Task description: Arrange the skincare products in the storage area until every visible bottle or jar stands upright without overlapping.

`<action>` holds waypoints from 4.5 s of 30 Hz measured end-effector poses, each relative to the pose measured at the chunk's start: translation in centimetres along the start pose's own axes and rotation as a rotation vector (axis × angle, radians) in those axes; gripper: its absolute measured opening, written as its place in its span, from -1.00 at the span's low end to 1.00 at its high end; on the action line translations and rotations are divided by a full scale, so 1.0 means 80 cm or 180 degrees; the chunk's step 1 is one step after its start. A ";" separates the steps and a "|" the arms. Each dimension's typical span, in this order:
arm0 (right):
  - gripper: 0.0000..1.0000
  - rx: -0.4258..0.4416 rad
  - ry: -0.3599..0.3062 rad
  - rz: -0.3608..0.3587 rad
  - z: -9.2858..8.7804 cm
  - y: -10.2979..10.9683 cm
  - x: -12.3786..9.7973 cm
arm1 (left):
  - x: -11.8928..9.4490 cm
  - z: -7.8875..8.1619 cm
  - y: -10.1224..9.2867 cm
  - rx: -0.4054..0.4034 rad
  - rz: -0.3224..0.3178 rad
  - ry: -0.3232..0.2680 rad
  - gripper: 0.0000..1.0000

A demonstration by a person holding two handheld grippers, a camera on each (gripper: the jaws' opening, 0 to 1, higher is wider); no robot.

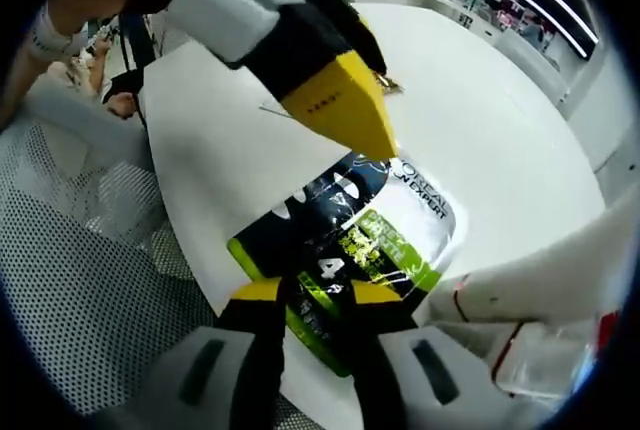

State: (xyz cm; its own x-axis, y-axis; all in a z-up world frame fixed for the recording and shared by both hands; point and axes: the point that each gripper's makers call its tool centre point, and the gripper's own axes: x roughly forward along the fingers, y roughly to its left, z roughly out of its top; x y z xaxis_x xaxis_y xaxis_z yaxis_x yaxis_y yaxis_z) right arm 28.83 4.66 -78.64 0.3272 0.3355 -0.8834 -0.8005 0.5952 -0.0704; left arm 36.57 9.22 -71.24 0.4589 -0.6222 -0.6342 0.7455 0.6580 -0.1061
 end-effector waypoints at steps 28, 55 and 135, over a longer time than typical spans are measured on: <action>-0.49 -0.0114 -0.0044 0.0019 0.001 0.001 -0.001 | -0.082 0.007 -0.013 -0.0084 0.0157 -0.0295 0.24; -0.29 -0.0493 -0.0713 -0.0458 0.051 -0.010 -0.054 | -0.149 -0.021 0.007 -0.0235 0.0466 -0.0593 0.41; 0.99 0.0944 -0.1542 -0.1107 -0.033 -0.076 -0.185 | -0.149 -0.075 0.022 0.0080 0.0573 -0.0017 0.95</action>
State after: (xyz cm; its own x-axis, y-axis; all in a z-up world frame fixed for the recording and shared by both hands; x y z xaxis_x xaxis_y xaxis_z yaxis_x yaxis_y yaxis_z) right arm 27.54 -5.90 -66.38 0.7855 0.3366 -0.5193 -0.4581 0.8805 -0.1222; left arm 29.53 20.35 -68.46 0.5885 -0.4976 -0.6372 0.6630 0.7481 0.0280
